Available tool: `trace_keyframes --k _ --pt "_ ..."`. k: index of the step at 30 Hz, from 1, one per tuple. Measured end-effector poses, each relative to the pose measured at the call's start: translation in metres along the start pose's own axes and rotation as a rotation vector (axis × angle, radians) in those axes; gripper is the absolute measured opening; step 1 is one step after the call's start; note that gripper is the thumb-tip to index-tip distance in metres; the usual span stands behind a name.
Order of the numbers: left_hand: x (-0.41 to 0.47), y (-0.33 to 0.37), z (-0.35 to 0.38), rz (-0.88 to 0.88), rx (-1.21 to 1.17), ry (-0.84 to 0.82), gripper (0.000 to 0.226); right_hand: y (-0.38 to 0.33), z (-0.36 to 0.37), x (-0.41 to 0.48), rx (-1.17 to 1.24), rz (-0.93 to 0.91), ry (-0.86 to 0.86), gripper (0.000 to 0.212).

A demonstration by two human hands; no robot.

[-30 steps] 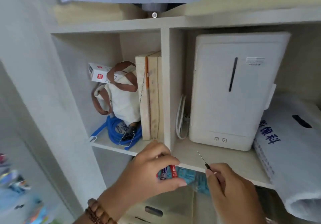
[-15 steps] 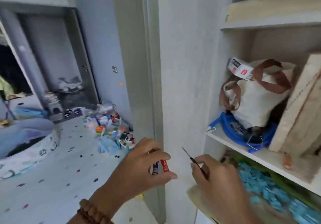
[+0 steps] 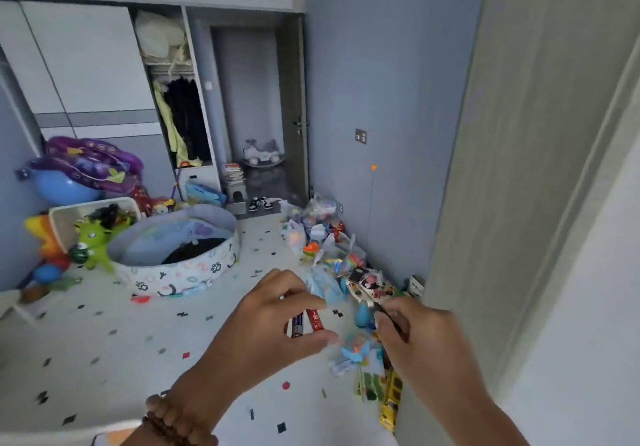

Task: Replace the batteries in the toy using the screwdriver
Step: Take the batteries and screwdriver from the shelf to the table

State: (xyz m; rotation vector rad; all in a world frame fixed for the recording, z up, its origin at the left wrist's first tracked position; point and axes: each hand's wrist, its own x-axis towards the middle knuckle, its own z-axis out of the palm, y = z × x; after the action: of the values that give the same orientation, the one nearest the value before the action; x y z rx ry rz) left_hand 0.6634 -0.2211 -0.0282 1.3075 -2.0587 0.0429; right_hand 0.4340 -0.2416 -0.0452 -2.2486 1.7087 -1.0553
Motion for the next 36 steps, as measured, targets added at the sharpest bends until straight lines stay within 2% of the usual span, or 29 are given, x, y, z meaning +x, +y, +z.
trace_keyframes --k 16,21,24,29,36 --pt "0.062 -0.303 -0.066 -0.375 0.296 0.173 0.046 -0.125 0.264 0.28 0.218 -0.355 -0.32 0.009" --pt "0.07 -0.4 -0.087 -0.485 0.359 0.191 0.048 -0.176 0.357 0.353 0.294 -0.377 -0.359 0.007" --pt "0.071 -0.473 -0.099 -0.535 0.403 0.2 0.048 -0.214 0.419 0.394 0.308 -0.418 -0.423 0.006" --pt "0.076 -0.598 -0.132 -0.606 0.438 0.266 0.046 -0.289 0.518 0.464 0.277 -0.472 -0.413 0.01" --pt "0.084 -0.739 -0.202 -0.717 0.485 0.323 0.046 -0.402 0.64 0.546 0.306 -0.574 -0.524 0.009"
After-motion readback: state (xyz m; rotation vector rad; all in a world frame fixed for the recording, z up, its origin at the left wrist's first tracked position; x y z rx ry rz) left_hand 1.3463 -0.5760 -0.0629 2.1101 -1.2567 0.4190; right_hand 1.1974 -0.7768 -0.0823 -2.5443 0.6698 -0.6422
